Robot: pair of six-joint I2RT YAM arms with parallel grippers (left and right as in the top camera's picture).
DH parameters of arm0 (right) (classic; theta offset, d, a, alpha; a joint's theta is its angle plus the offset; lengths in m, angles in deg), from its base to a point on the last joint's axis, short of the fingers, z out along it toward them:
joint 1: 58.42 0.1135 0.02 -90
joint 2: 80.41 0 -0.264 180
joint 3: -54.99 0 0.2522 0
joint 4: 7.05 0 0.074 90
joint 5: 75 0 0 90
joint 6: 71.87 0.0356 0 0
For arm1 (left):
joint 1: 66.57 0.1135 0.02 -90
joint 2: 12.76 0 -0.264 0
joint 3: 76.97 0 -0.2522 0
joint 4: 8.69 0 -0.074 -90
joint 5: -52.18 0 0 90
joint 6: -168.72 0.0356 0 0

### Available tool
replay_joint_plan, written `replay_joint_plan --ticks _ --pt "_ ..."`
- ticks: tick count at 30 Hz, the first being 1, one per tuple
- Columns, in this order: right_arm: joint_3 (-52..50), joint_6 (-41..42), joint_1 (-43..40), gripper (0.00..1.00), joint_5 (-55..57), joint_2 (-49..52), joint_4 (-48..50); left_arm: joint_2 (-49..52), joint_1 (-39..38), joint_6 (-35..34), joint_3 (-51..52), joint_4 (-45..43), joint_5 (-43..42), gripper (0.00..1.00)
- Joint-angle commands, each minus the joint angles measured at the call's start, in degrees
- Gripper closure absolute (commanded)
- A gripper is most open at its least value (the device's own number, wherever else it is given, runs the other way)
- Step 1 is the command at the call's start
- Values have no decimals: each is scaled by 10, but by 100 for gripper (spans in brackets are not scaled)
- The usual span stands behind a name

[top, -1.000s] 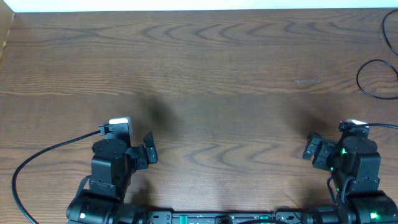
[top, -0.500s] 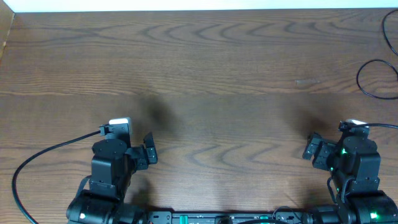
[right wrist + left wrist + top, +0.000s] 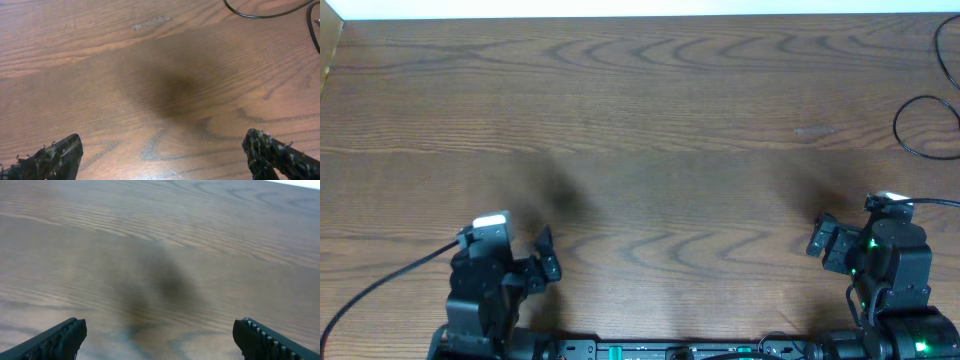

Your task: Untangle cables

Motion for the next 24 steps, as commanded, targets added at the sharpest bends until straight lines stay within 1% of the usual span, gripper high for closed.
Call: replay_joint_plan --ticks 1,7,16,24 --pt "-1 5 3 1 10 -2 -1 -37 28 1 2 15 7 2" --pt "-1 5 3 1 10 -2 -1 -97 49 1 6 51 8 2" --pt "-1 5 3 1 10 -2 -1 -188 66 1 50 59 7 2" --pt "-1 5 3 1 10 -2 -1 -192 69 1 77 60 7 2"
